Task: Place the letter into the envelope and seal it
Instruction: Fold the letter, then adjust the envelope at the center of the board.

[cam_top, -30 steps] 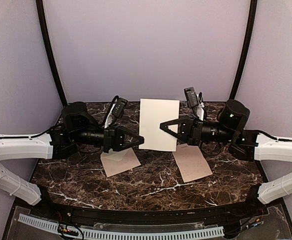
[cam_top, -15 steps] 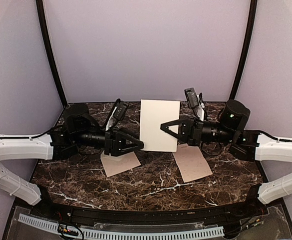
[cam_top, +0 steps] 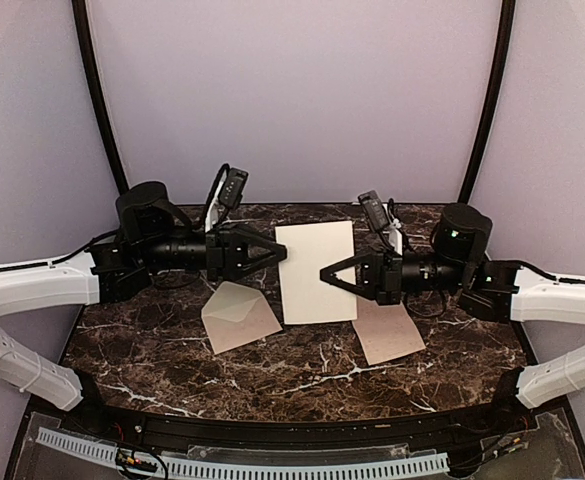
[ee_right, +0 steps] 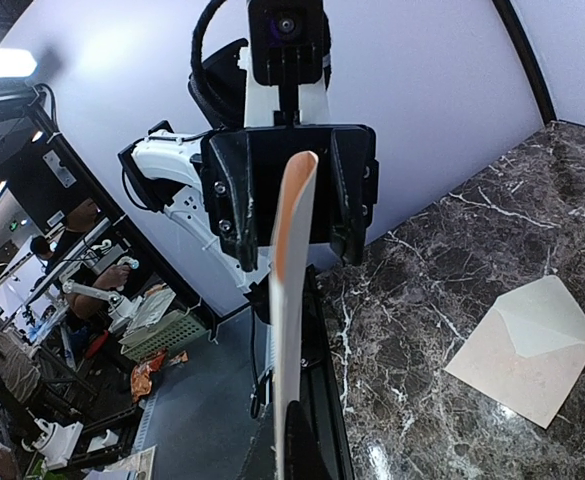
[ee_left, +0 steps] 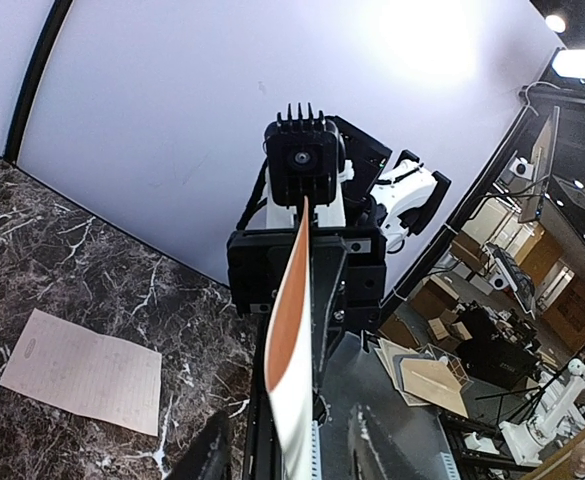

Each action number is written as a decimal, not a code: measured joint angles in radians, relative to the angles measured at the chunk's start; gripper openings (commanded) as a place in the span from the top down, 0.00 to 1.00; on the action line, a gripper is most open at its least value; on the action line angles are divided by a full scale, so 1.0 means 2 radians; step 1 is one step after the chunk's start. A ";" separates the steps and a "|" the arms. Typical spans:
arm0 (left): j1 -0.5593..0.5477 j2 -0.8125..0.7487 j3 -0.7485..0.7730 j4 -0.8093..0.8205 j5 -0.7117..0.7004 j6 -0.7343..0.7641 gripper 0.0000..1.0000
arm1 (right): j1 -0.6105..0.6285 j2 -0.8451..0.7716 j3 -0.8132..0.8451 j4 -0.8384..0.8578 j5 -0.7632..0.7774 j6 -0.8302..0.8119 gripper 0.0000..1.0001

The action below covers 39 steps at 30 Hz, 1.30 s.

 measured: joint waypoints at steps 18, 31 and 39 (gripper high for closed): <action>0.006 0.000 -0.001 -0.016 -0.019 -0.005 0.27 | 0.000 0.001 0.000 -0.040 0.033 -0.012 1.00; 0.177 -0.044 -0.076 -0.228 -0.154 0.008 0.18 | -0.049 -0.030 -0.040 -0.062 0.104 0.007 1.00; 0.204 -0.035 -0.171 -0.253 -0.188 -0.027 0.13 | -0.055 -0.061 -0.059 -0.070 0.126 0.016 1.00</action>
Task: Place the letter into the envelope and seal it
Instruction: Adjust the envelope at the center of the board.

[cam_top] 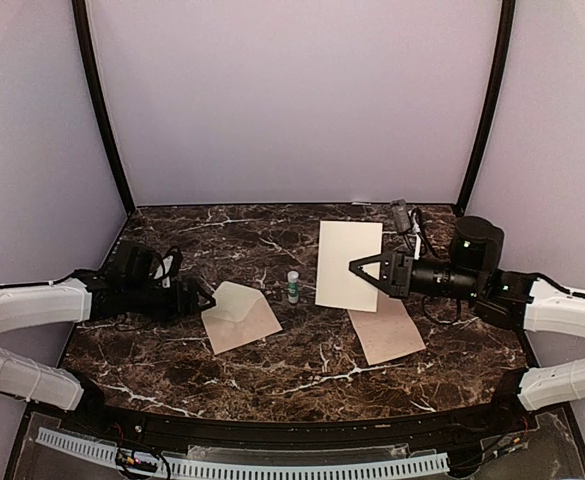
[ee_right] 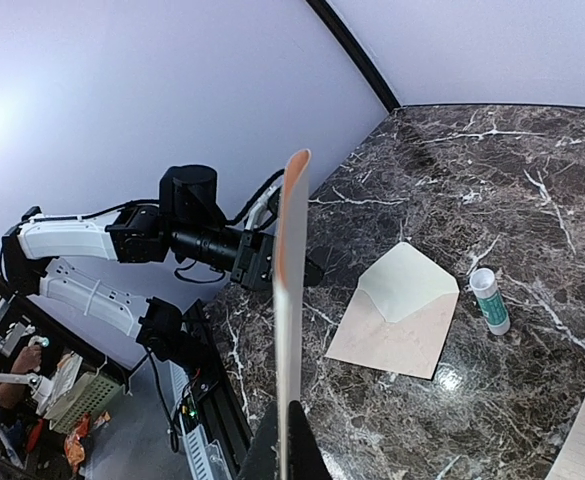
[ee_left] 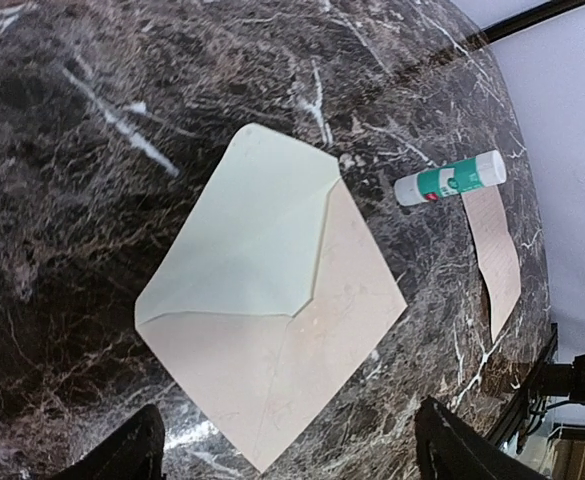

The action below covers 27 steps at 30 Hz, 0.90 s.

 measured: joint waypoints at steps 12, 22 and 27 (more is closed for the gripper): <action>0.002 0.020 -0.062 0.047 -0.017 -0.062 0.10 | -0.011 -0.004 -0.012 -0.012 0.019 0.004 1.00; 0.004 0.071 -0.064 0.111 -0.021 -0.068 0.16 | -0.011 -0.005 -0.023 -0.019 0.023 0.009 1.00; 0.004 0.108 -0.048 0.143 -0.020 -0.059 0.22 | -0.011 -0.007 -0.024 -0.020 0.027 0.010 1.00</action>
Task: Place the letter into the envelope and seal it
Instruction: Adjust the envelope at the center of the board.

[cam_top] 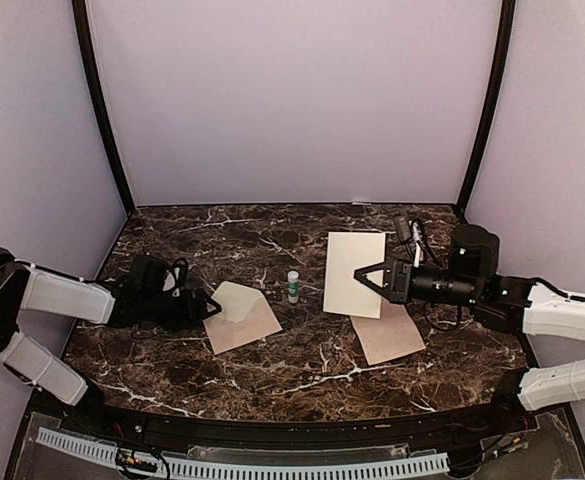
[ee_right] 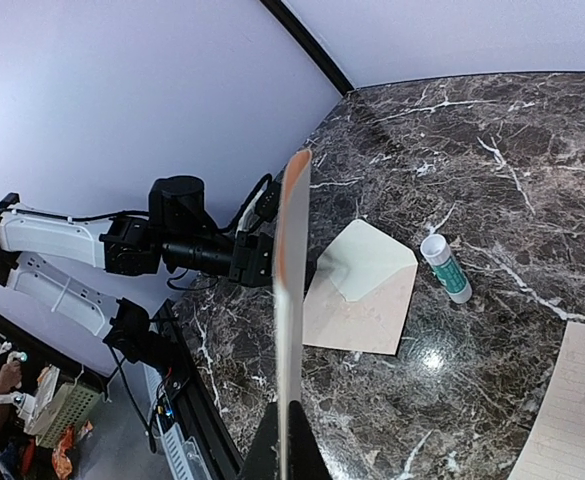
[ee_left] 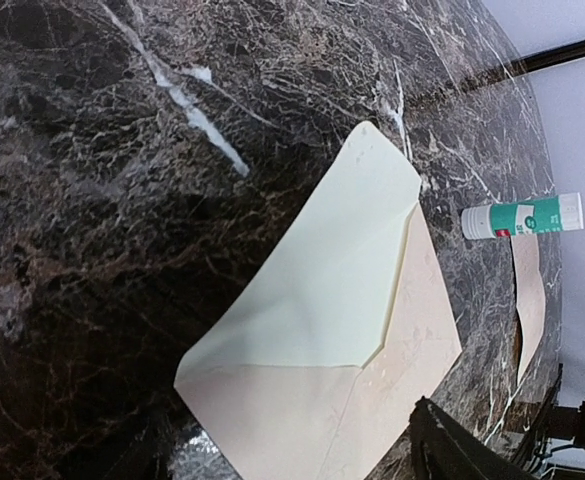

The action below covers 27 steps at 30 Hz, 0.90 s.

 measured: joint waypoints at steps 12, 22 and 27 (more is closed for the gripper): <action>0.000 0.103 0.081 0.030 0.003 0.037 0.30 | 0.000 -0.005 0.000 -0.024 0.008 0.000 1.00; 0.000 0.167 0.139 0.053 0.040 0.060 0.33 | 0.000 -0.034 -0.002 -0.034 0.022 0.000 1.00; 0.000 0.192 0.160 0.062 0.059 0.064 0.35 | 0.000 -0.035 -0.004 -0.039 0.027 0.000 1.00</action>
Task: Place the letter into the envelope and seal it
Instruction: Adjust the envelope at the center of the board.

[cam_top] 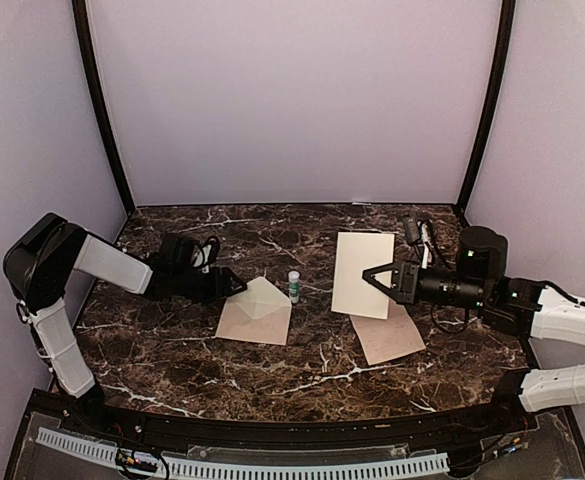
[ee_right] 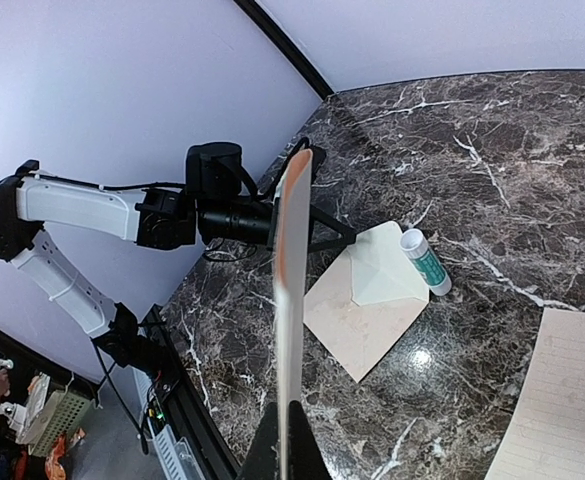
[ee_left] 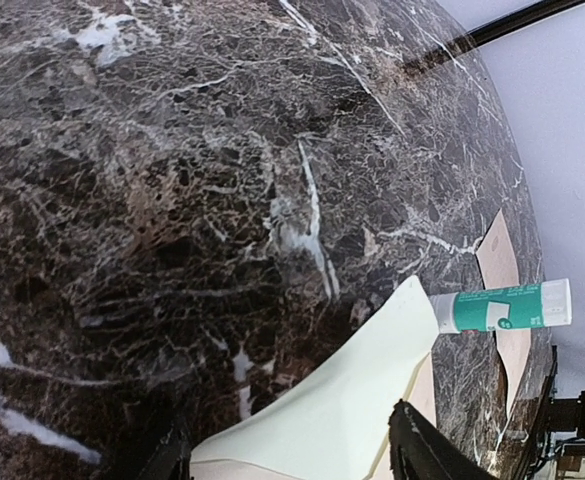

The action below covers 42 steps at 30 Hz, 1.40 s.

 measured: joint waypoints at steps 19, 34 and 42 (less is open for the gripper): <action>-0.049 0.063 0.058 0.018 0.061 0.058 0.36 | 0.000 -0.013 -0.006 -0.009 0.003 0.000 1.00; -0.113 0.072 0.051 0.041 0.090 0.097 0.36 | 0.000 -0.002 -0.006 -0.019 -0.001 -0.001 1.00; -0.138 0.055 -0.003 0.101 0.104 0.093 0.36 | 0.000 0.014 -0.006 -0.029 -0.001 0.000 1.00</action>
